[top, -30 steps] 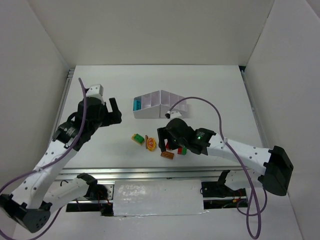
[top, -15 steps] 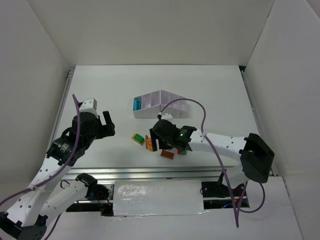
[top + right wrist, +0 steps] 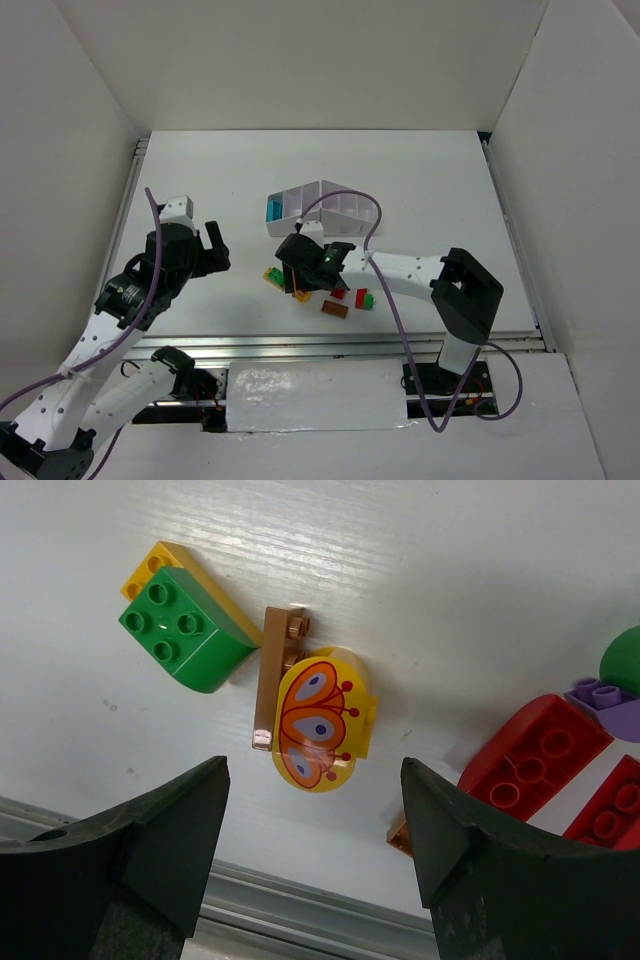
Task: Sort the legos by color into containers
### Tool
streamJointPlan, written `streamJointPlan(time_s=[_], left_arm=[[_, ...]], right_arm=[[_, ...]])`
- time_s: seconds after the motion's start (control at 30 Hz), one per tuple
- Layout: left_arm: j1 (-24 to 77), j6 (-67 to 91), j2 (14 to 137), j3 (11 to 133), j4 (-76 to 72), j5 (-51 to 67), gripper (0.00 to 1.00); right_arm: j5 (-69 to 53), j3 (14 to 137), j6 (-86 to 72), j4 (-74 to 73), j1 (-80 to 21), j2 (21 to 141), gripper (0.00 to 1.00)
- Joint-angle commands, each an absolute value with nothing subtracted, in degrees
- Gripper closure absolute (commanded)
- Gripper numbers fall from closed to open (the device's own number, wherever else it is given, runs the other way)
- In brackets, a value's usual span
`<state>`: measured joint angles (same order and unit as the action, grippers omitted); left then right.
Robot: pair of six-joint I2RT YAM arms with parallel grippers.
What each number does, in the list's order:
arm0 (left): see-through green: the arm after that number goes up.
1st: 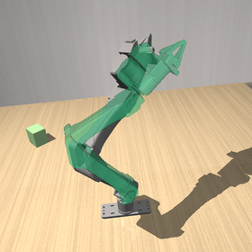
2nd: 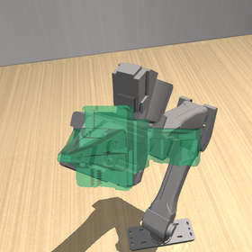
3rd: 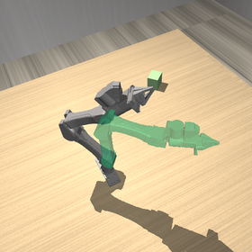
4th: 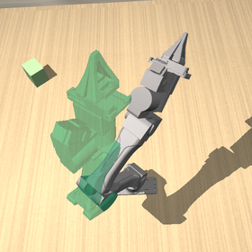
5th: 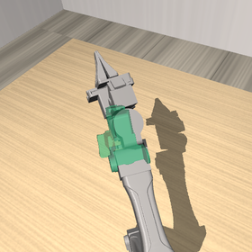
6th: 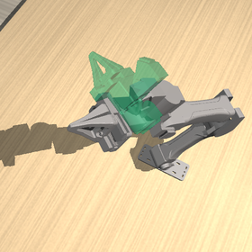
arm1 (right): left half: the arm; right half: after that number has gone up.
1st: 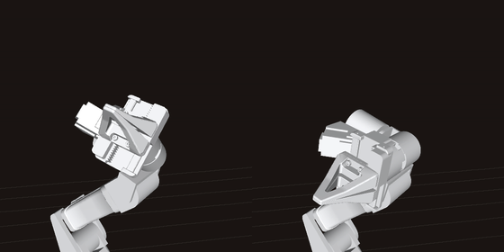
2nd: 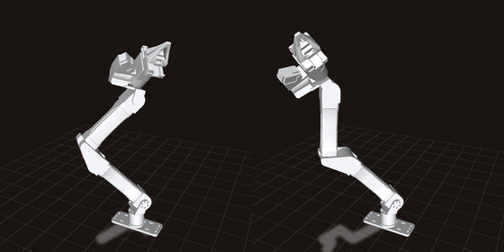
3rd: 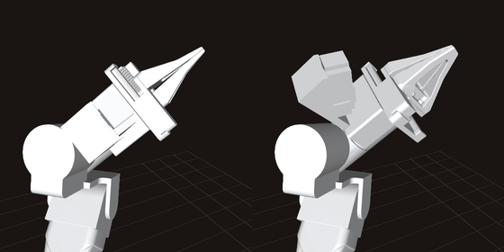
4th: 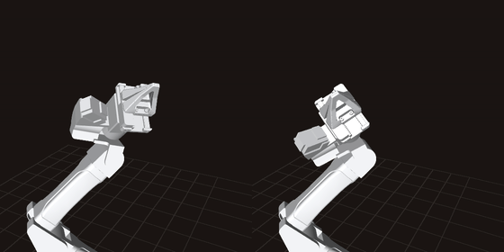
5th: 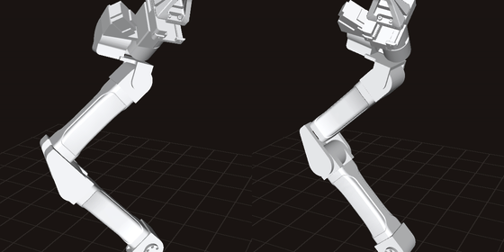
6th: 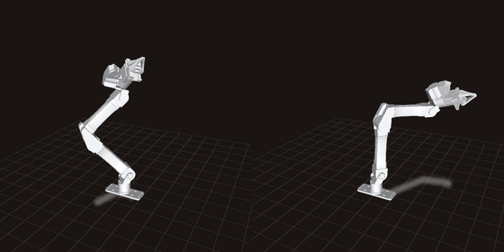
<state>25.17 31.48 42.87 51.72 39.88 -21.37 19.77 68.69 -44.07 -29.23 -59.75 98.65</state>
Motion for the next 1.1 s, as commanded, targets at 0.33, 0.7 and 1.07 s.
streamJointPlan(time_s=[0.33,0.7,1.07], left_arm=[[24.7,30.67,42.98,52.29,38.32,-20.48,0.0],[24.61,30.41,43.42,52.29,38.23,-19.86,0.01],[24.7,30.41,42.72,52.03,38.14,-19.86,0.0]], right_arm=[[21.01,73.91,-44.3,-31.29,-60.38,103.53,0.24],[21.71,75.49,-43.95,-31.73,-60.38,107.31,0.25],[22.32,74.98,-44.56,-30.94,-60.38,109.43,0.46]])
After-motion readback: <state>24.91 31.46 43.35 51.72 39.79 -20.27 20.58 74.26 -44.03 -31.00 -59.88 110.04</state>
